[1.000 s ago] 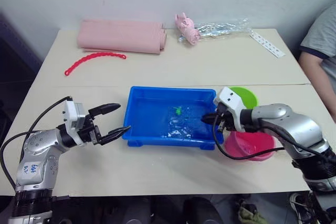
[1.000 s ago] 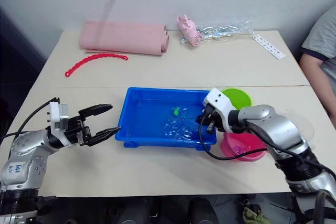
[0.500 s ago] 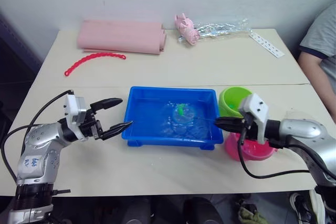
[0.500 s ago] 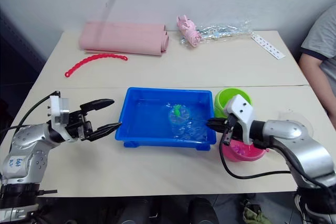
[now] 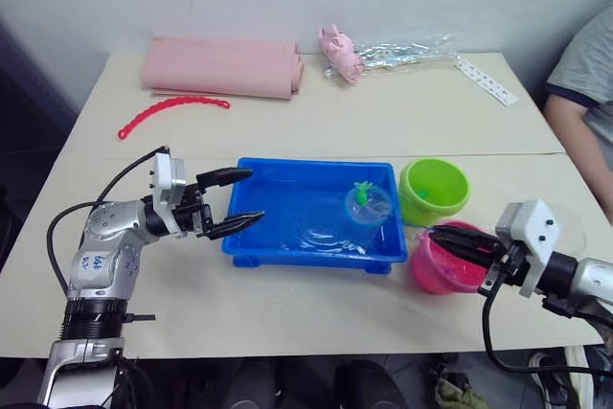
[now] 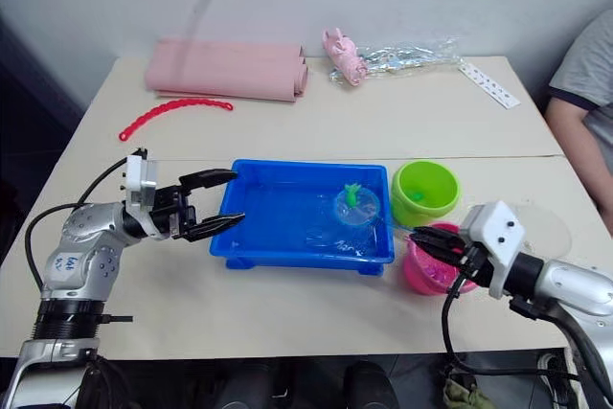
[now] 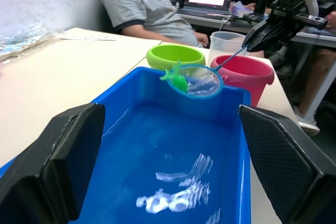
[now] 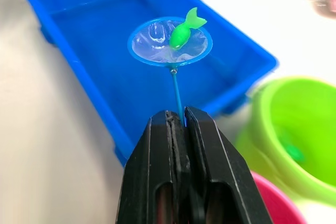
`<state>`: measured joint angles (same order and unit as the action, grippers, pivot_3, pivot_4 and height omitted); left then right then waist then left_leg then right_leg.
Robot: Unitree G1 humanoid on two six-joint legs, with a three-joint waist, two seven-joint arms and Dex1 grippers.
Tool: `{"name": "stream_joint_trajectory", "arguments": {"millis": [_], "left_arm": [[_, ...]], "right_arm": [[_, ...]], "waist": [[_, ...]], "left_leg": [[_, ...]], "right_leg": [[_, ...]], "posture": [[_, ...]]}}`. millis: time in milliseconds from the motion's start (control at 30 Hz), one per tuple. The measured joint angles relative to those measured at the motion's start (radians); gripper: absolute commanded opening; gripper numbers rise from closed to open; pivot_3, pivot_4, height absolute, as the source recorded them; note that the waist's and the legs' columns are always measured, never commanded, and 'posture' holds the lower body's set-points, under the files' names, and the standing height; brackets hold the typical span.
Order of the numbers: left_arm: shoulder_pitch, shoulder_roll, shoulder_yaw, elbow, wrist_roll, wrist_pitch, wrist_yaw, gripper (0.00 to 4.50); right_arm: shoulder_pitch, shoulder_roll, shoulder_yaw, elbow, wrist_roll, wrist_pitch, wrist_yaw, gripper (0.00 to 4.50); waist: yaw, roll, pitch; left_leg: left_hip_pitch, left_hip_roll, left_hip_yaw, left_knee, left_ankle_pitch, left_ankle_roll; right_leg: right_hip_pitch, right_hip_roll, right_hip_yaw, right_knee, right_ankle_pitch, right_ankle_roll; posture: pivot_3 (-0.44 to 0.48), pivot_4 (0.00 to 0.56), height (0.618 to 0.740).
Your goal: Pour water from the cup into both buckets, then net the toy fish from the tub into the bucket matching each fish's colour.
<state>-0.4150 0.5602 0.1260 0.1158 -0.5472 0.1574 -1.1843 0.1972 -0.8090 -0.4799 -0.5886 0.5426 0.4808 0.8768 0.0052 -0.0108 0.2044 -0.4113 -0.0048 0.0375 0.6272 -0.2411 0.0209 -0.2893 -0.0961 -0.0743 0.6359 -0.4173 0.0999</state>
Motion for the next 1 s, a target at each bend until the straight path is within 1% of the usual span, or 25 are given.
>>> {"name": "stream_joint_trajectory", "arguments": {"millis": [100,200,267,333,433,667,833,1000], "left_arm": [[-0.028,-0.012,-0.009,0.030,0.004,-0.010,-0.012,4.44],[-0.058,-0.028,-0.019,0.064,0.009,-0.024,-0.022,4.44],[-0.080,-0.041,-0.029,0.089,0.013,-0.027,-0.025,4.44],[-0.096,-0.051,-0.037,0.097,0.018,-0.026,-0.026,4.44],[-0.115,-0.073,-0.050,0.097,0.020,-0.022,-0.027,4.44],[-0.118,-0.081,-0.065,0.088,0.023,-0.003,-0.016,4.44],[-0.118,-0.081,-0.066,0.061,0.023,0.014,-0.008,4.44],[-0.118,-0.081,-0.067,0.049,0.023,0.031,-0.007,4.44]], "right_arm": [[0.031,0.000,-0.109,0.000,0.016,-0.011,0.008,0.00],[0.054,-0.001,-0.178,0.001,0.016,-0.023,0.015,0.00],[0.055,-0.002,-0.200,0.012,-0.006,-0.049,0.011,0.00],[0.051,-0.005,-0.205,0.041,-0.058,-0.108,0.002,0.00],[0.051,-0.020,-0.203,0.109,-0.184,-0.242,-0.006,0.00],[0.055,-0.045,-0.176,0.251,-0.414,-0.546,-0.030,0.00],[0.047,-0.069,-0.135,0.362,-0.623,-0.788,-0.131,0.00],[0.046,-0.075,-0.111,0.390,-0.818,-0.871,-0.253,0.00]], "waist": [[0.001,0.000,0.000],[0.003,0.000,0.000],[0.003,0.000,0.000],[0.004,0.000,0.000],[0.007,0.000,0.000],[0.008,0.000,0.000],[0.008,0.000,0.000],[0.008,0.000,0.000]], "left_leg": [[0.000,0.000,0.000,0.000,0.000,0.000],[0.000,0.000,0.000,0.000,0.000,0.000],[0.000,0.000,0.000,0.000,0.000,0.000],[0.001,0.000,0.000,0.001,0.000,0.000],[0.001,0.000,0.001,0.001,0.000,0.000],[0.001,0.000,0.001,0.001,0.001,0.000],[0.001,0.000,0.001,0.001,0.001,0.000],[0.002,0.000,0.001,0.000,0.001,-0.001]], "right_leg": [[0.000,0.000,0.000,0.000,0.000,0.000],[0.000,0.000,0.000,0.000,0.000,0.000],[0.000,0.000,0.000,0.000,0.000,0.000],[0.000,0.000,0.000,0.000,0.000,0.000],[0.000,0.000,0.001,0.000,0.000,0.000],[0.000,0.000,0.001,0.000,0.000,0.000],[0.000,0.000,0.001,0.001,0.000,0.000],[0.000,0.000,0.001,0.001,0.000,0.000]], "posture": [[0.000,0.150,0.740],[0.000,0.150,0.740],[0.000,0.150,0.740],[0.000,0.150,0.740],[0.000,0.150,0.740],[0.000,0.150,0.740],[0.000,0.150,0.740],[0.000,0.150,0.740]]}}
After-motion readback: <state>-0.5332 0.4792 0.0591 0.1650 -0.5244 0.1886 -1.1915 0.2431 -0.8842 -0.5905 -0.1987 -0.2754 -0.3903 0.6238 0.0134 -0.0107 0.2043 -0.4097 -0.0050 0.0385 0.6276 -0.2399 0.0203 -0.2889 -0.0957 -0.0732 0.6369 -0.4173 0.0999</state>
